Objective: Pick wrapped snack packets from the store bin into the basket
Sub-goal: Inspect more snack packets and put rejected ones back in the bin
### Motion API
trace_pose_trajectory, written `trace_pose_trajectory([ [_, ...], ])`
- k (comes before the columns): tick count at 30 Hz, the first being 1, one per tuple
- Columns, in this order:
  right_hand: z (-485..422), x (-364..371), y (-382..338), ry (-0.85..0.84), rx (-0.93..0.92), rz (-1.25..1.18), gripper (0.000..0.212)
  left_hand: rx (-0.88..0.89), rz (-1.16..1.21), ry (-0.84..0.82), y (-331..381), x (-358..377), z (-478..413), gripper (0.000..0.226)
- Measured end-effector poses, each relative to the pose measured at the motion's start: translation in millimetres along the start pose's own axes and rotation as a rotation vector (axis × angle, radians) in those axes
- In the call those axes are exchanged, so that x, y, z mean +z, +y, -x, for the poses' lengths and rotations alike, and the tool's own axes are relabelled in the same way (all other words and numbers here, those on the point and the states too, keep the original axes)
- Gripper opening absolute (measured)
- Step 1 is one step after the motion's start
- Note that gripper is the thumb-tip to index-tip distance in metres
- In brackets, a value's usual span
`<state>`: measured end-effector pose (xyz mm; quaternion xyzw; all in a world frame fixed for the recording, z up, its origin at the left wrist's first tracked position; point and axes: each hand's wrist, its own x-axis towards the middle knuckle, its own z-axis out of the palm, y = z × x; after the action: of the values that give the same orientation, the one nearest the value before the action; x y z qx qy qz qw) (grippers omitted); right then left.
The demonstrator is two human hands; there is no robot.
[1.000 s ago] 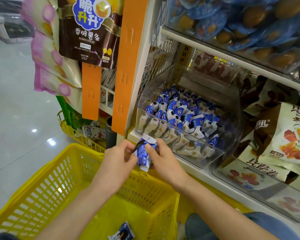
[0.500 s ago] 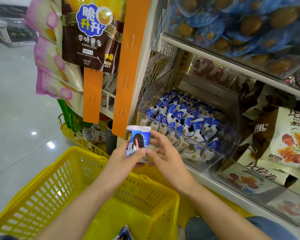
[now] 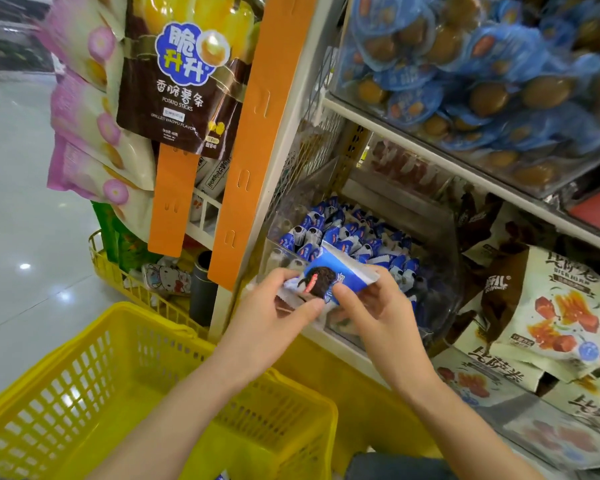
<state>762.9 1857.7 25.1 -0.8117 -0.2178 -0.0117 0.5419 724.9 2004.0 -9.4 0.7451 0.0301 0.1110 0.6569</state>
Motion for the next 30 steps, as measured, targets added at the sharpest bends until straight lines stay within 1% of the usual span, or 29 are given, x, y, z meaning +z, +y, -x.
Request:
trace_pose_trajectory([
  [3, -5.5, -14.9, -7.2, -0.016, -0.035, 0.039, 0.023, 0.047, 0.042, -0.034, 9.7, 7.3, -6.7, 0.033],
  [6, -14.4, -30.5, -15.6, -0.071, -0.023, 0.025, 0.021, 0.093, 0.04, -0.056, 13.8, 13.2, -16.1, 0.031],
  [8, -19.1, -37.3, -19.9, -0.104, 0.0, 0.024, 0.022, 0.127, -0.039, -0.039, 14.0, 16.9, -21.1, 0.032],
  [10, -26.0, -44.8, -20.2, -0.073, 0.011, 0.103, 0.019, 0.192, -0.186, -0.022, 14.1, 19.1, -23.7, 0.036],
  [12, -41.2, -55.9, -14.3, 0.059, 0.061, 0.283, 0.014, 0.282, -0.365, 0.005, 12.2, 18.2, -28.1, 0.045],
  [14, -64.5, -68.8, -5.7, 0.177, 0.142, 0.677, 0.022, 0.321, -0.521, 0.028, 8.2, 14.1, -34.6, 0.048],
  [15, -75.2, -73.7, -1.1, 0.2, 0.166, 0.875, 0.026, 0.324, -0.587, 0.022, 5.4, 11.9, -38.2, 0.046],
  [16, -83.5, -77.1, 3.9, 0.193, 0.169, 1.008, 0.029, 0.333, -0.652, 0.01, 2.8, 10.4, -41.4, 0.044],
  [18, -93.7, -77.6, 13.1, 0.113, 0.187, 1.167, 0.028, 0.375, -0.752, -0.001, -2.1, 8.5, -46.3, 0.037],
  [21, -101.7, -74.1, 23.0, -0.053, 0.353, 1.353, 0.027, 0.399, -0.797, -0.012, -4.7, 7.3, -51.3, 0.034],
  [24, -110.7, -68.7, 22.7, -0.157, 0.501, 1.419, 0.028, 0.406, -0.81, -0.005, -6.5, 7.4, -54.3, 0.034],
  [27, -119.2, -65.7, 16.8, -0.306, 0.59, 1.46, 0.031, 0.398, -0.822, 0.005, -6.5, 8.4, -54.6, 0.034],
  [30, -123.2, -64.4, 13.0, -0.444, 0.645, 1.455, 0.038, 0.385, -0.818, 0.0, -6.2, 9.4, -55.0, 0.035],
])
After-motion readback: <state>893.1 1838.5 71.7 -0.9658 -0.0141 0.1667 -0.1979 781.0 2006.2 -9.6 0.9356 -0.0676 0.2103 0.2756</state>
